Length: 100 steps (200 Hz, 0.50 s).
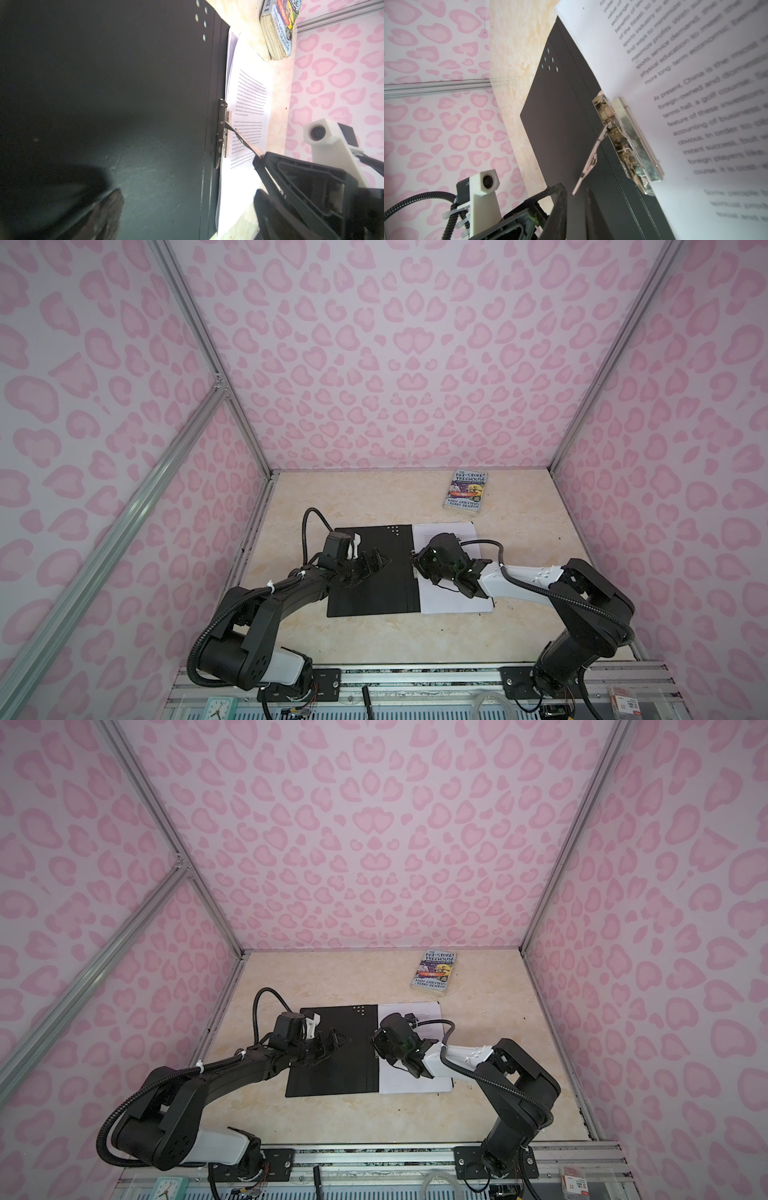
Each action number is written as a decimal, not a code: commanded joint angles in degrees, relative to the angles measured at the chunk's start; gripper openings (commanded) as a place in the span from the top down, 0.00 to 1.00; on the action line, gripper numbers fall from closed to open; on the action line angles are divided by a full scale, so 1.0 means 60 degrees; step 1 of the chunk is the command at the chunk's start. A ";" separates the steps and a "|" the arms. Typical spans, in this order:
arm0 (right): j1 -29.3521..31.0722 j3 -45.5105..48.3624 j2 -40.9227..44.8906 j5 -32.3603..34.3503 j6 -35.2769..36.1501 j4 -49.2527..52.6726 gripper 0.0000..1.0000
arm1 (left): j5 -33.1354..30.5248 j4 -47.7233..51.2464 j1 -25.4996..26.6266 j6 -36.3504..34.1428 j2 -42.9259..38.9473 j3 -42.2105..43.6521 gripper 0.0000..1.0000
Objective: Put the files into the folder
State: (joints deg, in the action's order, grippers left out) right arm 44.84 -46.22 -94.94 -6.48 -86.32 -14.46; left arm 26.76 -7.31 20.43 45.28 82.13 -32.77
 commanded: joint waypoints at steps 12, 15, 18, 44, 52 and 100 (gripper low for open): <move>-0.0083 0.0078 -0.0057 -0.0077 0.0098 -0.0314 0.82 | 0.0080 -0.0041 -0.0006 -0.0059 -0.0085 0.0028 0.01; -0.0089 0.0083 -0.0056 -0.0070 0.0104 -0.0291 0.83 | 0.0090 -0.0041 -0.0004 -0.0050 -0.0080 0.0028 0.01; -0.0101 0.0082 -0.0043 -0.0063 0.0098 -0.0288 0.83 | 0.0083 -0.0045 -0.0002 -0.0047 -0.0083 0.0028 0.01; -0.0134 0.0195 -0.0006 -0.0019 0.0043 -0.0287 0.85 | 0.0080 -0.0056 0.0006 -0.0054 -0.0089 0.0028 0.01; -0.0135 0.0201 0.0002 -0.0019 0.0046 -0.0299 0.85 | 0.0080 -0.0056 -0.0001 -0.0062 -0.0088 0.0028 0.01; -0.0136 0.0301 -0.0027 -0.0071 -0.0026 -0.0406 0.88 | 0.0084 -0.0056 0.0003 -0.0050 -0.0082 0.0024 0.01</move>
State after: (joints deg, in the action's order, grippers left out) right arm 44.03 -44.77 -94.94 -7.11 -86.35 -15.66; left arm 26.79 -7.31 20.43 45.28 82.13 -32.77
